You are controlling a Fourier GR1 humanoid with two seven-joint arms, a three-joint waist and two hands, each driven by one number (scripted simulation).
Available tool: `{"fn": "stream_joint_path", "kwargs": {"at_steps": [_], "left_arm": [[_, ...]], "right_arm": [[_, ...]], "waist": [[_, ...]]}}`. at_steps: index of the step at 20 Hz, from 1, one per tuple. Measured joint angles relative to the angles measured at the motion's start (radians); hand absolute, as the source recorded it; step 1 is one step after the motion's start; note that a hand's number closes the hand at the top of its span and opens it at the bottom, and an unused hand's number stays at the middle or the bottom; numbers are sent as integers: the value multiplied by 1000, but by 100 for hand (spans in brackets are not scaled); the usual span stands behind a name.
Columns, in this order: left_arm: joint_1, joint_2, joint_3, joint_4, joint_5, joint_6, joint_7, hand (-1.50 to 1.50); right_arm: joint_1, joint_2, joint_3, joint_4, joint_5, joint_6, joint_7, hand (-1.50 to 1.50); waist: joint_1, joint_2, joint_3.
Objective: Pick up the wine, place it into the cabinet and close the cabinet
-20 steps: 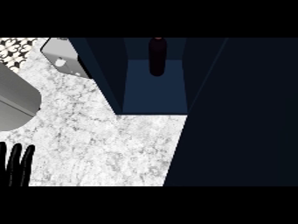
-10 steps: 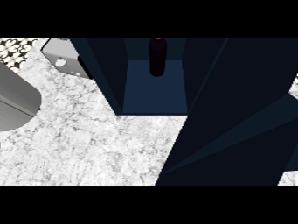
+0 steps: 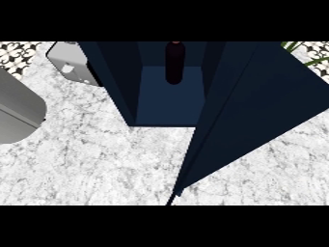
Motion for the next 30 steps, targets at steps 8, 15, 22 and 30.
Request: {"fn": "stream_joint_path", "kwargs": {"at_steps": [8,15,22,30], "left_arm": [[-11,-10,23,-24,22,-39,43,-150],[-55,-37,11,-5,20,-45,73,-150],[-86,-68,10,15,5,-39,89,-150],[-117,-100,24,24,-4,-24,124,-150]], "right_arm": [[-220,-89,42,26,48,-175,20,150],[-422,-106,26,92,-73,-307,36,150],[-770,13,-97,389,-207,-396,3,150],[-1060,44,-250,743,-256,-351,-105,150]], "waist": [[14,5,0],[28,11,0],[37,13,1],[25,14,2]]}}
